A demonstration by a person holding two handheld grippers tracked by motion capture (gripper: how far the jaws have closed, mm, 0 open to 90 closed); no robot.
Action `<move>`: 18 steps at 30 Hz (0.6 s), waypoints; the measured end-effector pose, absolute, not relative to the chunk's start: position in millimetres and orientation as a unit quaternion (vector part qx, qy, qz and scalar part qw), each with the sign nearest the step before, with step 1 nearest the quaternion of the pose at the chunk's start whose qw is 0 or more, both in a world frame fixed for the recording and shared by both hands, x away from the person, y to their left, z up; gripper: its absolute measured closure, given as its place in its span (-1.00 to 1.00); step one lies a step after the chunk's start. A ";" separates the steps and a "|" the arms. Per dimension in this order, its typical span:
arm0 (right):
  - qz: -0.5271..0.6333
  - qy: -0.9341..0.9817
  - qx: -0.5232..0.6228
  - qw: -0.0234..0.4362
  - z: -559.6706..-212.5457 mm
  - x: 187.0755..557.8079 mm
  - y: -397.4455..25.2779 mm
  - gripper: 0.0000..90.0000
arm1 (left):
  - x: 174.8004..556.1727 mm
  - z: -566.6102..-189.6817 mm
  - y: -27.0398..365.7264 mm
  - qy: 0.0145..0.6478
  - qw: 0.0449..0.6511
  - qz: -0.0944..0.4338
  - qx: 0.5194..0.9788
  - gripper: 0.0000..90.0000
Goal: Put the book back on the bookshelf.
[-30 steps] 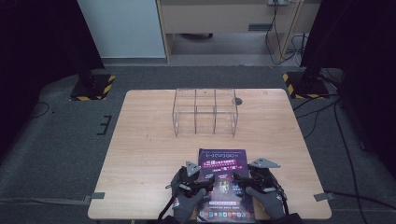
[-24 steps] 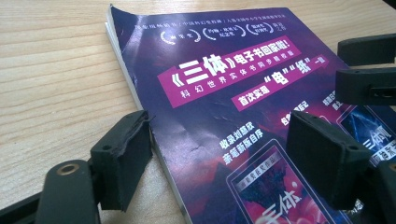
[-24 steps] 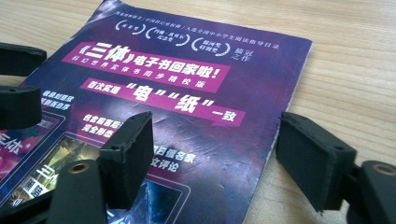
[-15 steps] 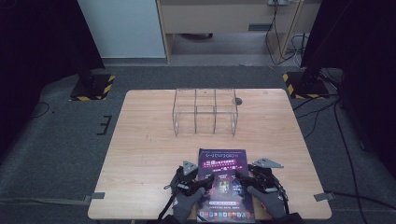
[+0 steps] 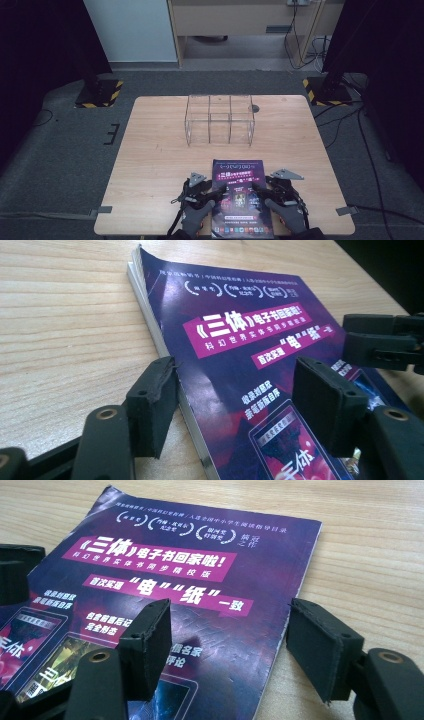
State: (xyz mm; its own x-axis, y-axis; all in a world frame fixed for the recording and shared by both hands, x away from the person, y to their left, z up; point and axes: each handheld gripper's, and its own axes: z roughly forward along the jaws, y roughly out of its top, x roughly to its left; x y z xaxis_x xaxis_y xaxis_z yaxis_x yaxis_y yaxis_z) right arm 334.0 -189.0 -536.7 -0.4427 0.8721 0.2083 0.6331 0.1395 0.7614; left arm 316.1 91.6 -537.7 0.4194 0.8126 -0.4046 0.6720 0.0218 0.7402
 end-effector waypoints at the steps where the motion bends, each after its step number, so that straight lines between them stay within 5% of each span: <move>1: 0.415 0.741 0.508 0.146 -536.8 334.1 -189.0 -0.23 | 315.8 -537.2 92.2 0.533 0.478 0.072 0.694 -0.22; 9: 0.416 0.741 0.507 0.148 -537.2 334.2 -189.2 -0.23 | 313.1 -525.5 94.5 0.499 0.530 0.054 0.683 -0.15; 18: 0.416 0.740 0.508 0.145 -537.2 334.2 -189.8 -0.23 | 315.5 -529.1 91.8 0.489 0.519 0.058 0.698 -0.26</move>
